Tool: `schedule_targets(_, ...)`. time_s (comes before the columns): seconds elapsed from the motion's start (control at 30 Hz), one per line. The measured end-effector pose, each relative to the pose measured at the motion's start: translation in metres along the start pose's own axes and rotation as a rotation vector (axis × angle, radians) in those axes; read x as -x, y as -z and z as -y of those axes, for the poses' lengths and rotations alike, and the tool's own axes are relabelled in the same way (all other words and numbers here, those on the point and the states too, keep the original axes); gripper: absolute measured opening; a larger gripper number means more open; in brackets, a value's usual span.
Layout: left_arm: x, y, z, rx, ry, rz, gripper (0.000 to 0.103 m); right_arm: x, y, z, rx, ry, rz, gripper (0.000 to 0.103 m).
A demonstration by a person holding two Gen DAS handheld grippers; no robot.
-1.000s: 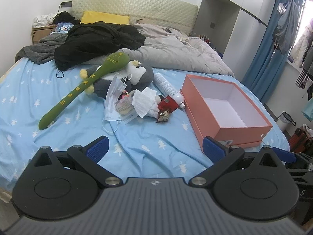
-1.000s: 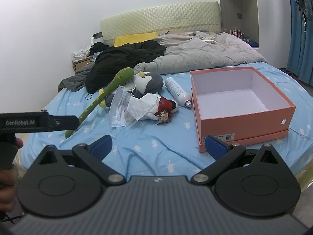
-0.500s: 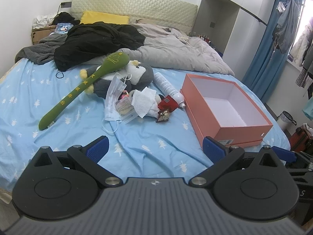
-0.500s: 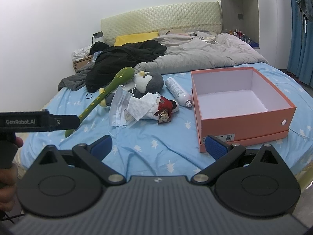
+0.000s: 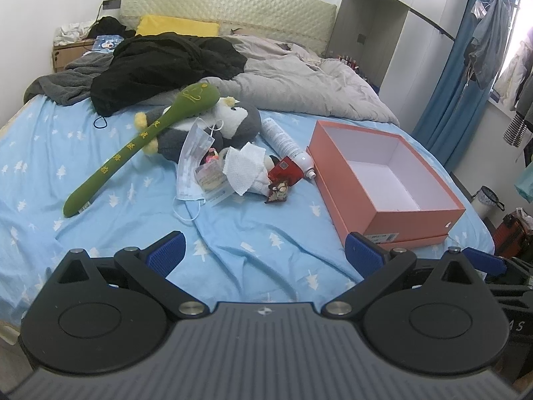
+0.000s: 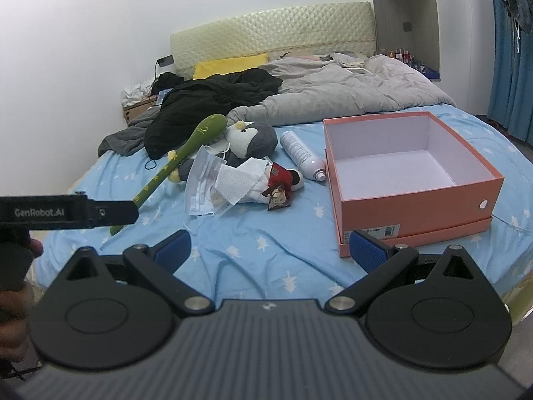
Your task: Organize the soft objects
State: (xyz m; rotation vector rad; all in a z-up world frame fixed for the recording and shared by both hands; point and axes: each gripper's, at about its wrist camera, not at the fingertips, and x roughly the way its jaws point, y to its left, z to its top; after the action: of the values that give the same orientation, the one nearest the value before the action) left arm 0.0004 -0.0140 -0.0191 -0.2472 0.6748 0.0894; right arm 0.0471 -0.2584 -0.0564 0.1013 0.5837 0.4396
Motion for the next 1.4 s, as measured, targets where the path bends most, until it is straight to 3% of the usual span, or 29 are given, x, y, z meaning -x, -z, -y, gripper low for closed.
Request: schedule_targets(1.4,-0.030,0.007,0.006,-0.059,-0.006,-0.020,0.103,-0.021,0.015,0.012,-0.009,0.047,-0.047,0.103)
